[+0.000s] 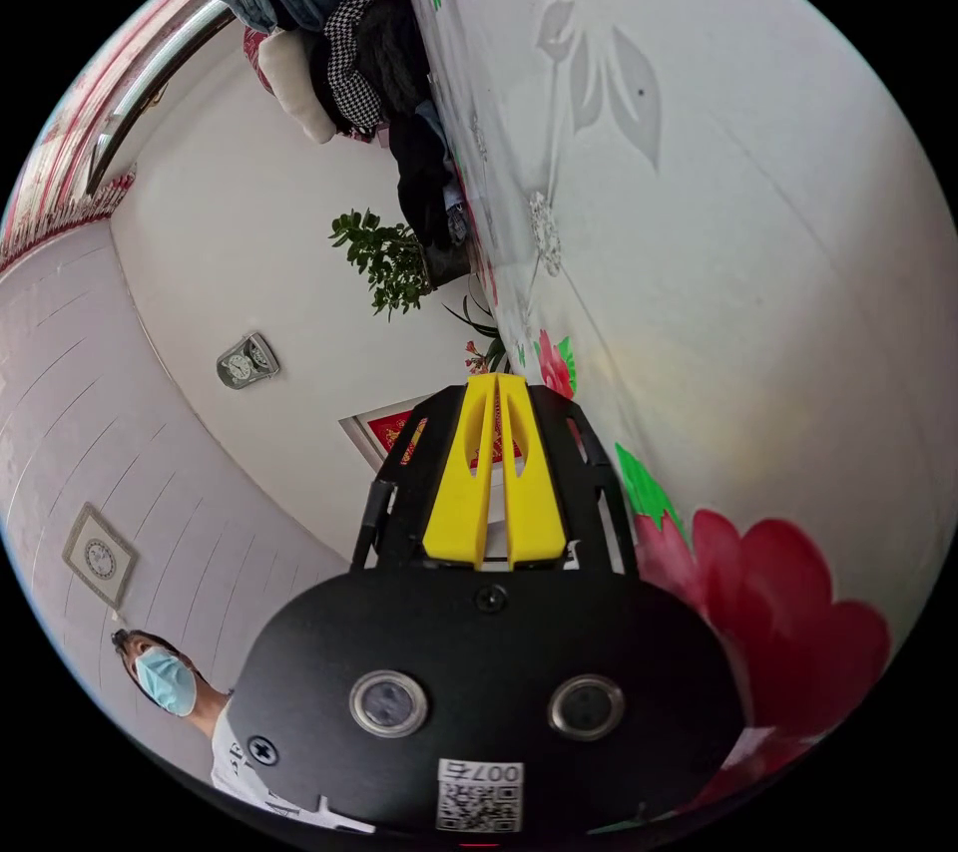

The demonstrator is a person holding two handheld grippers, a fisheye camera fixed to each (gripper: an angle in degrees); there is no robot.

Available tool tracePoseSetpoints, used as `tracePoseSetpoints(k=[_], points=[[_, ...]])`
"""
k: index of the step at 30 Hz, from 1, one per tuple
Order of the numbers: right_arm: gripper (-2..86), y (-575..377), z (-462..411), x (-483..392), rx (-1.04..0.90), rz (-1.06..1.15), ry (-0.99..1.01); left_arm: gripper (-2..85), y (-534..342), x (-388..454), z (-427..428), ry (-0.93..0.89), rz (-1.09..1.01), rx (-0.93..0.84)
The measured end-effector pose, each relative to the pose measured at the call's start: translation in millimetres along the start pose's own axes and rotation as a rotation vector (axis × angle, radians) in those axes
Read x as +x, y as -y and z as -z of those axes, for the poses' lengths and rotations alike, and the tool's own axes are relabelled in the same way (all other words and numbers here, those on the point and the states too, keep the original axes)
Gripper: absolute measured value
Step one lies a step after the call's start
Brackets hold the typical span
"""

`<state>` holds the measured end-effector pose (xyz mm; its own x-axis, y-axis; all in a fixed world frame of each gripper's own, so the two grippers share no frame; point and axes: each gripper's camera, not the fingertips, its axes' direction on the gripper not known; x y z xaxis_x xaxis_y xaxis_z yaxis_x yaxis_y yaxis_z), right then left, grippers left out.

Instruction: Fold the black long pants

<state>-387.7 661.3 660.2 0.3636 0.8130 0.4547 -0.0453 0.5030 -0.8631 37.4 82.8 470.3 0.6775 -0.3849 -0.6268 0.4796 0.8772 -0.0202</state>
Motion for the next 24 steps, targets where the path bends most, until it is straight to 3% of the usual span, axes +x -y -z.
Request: tracePoseSetpoints(k=[15, 24], points=[[-0.3, 23.4, 35.6, -16.7, 0.002, 0.003, -0.004, -1.0, 108.7, -172.1, 83.0, -0.103, -0.288, -0.067], [-0.3, 35.0, 55.9, -34.5, 0.003, 0.005, -0.008, -1.0, 140.0, -192.7, 116.7, -0.153, -0.316, -0.049]])
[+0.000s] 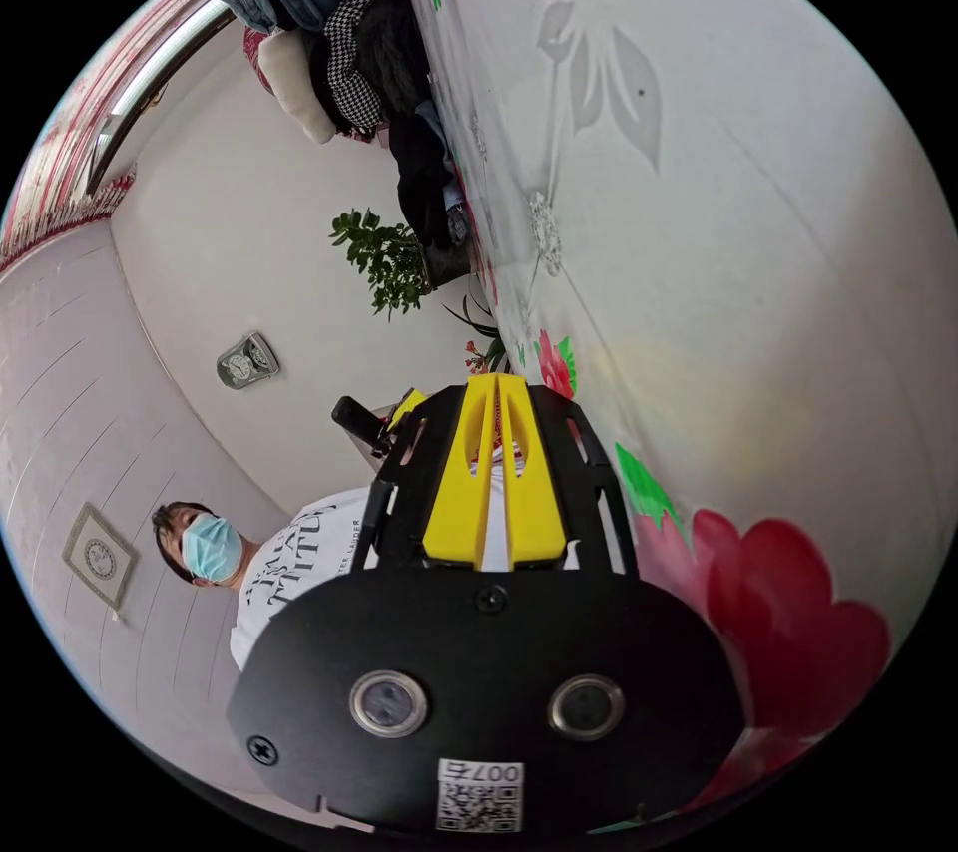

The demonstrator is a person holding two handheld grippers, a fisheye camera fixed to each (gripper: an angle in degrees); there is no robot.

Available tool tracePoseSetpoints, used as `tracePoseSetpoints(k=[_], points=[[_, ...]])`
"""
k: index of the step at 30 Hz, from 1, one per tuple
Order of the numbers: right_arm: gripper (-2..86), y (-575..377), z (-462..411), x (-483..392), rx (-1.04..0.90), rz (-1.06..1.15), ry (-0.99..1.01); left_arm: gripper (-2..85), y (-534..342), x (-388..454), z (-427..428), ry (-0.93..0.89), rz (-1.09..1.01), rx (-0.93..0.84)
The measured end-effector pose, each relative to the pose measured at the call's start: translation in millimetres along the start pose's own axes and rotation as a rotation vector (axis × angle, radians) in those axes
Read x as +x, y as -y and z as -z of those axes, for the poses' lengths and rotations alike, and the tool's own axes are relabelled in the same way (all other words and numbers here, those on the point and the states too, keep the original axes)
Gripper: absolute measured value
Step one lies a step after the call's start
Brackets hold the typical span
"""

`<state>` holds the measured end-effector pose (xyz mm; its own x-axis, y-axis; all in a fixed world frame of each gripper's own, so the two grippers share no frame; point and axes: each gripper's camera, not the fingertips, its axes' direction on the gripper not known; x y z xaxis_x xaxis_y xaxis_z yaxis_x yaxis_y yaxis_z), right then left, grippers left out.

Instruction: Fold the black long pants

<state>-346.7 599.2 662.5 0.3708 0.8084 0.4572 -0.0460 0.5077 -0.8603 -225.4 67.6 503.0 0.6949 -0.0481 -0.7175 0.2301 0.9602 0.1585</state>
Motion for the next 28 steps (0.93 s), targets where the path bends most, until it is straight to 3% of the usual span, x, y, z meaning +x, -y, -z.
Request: tracePoseSetpoints(k=[22, 28], points=[[-0.3, -1.0, 18.1, -71.3, 0.026, 0.001, -0.026, -1.0, -10.8, 82.5, 42.2, 0.093, 0.052, -0.072], [-0.3, -29.5, -1.9, -120.7, 0.166, 0.174, 0.201, -1.0, -1.8, 80.0, 54.2, 0.03, -0.04, -0.017]])
